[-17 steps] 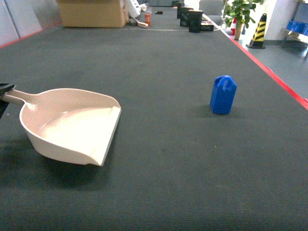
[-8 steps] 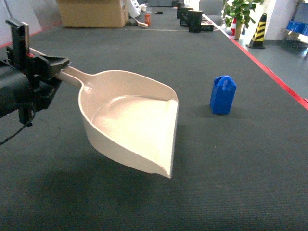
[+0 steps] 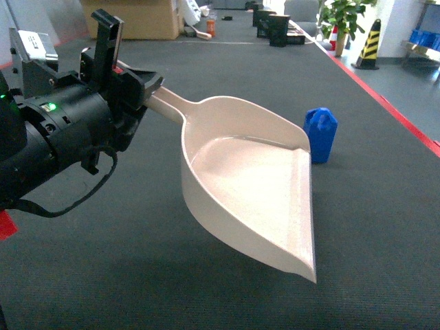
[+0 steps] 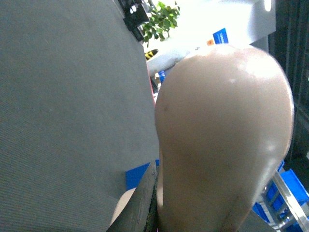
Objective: Place part in tray to right shelf
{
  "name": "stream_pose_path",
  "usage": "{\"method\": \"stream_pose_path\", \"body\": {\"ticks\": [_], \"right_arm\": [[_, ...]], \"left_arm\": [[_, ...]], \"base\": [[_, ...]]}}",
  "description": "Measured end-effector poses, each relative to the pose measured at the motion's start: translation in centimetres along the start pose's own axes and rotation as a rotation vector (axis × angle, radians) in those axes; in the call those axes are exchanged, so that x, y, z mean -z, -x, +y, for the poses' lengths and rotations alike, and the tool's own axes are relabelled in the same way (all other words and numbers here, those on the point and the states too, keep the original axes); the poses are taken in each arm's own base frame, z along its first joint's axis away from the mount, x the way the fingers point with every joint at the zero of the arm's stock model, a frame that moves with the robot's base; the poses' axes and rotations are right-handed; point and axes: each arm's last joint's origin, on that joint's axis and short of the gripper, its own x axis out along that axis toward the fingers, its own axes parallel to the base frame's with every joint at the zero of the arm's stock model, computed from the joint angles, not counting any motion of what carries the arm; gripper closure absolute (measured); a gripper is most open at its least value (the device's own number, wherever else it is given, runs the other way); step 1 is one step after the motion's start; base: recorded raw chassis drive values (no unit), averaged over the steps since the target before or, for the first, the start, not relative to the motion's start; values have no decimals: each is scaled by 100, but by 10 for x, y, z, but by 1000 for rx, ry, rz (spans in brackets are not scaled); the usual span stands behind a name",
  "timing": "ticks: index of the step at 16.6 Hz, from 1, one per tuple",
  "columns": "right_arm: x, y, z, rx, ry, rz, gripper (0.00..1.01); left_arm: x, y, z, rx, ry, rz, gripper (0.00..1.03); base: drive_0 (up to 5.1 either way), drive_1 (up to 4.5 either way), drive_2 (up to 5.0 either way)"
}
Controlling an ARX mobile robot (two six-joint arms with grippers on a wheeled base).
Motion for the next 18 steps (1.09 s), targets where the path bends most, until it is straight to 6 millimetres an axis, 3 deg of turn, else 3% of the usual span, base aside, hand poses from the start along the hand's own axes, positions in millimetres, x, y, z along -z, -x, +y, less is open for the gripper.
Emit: {"method": "stream_pose_path", "body": {"ticks": [1, 2, 4, 7, 9, 12, 15, 18], "right_arm": [[0, 0, 0, 0, 0, 0, 3], [2, -1, 1, 4, -9, 110, 3], [-11, -29, 6, 6, 5, 222, 3], [-43, -106, 19, -19, 12, 217, 3], [-37, -170, 33, -10, 13, 350, 3], [-23, -249, 53, -8, 12, 481, 3], [-15, -311, 79, -8, 8, 520, 3], [-2, -351, 93, 23, 19, 558, 3]], "left_arm": [[-3, 0, 2, -12, -1, -13, 85], [-3, 0, 2, -12, -2, -15, 85], [0, 0, 0, -5, -2, -2, 85], [0, 0, 0, -4, -3, -1, 85], [-1, 0, 1, -7, -4, -5, 85], [-1, 0, 1, -6, -3, -4, 85], [-1, 0, 1, -7, -3, -4, 85], [-1, 0, 1, -7, -4, -4, 85]], "base": [[0, 0, 0], [0, 0, 0], [0, 0, 0], [0, 0, 0], [0, 0, 0], [0, 0, 0], [0, 0, 0], [0, 0, 0]]}}
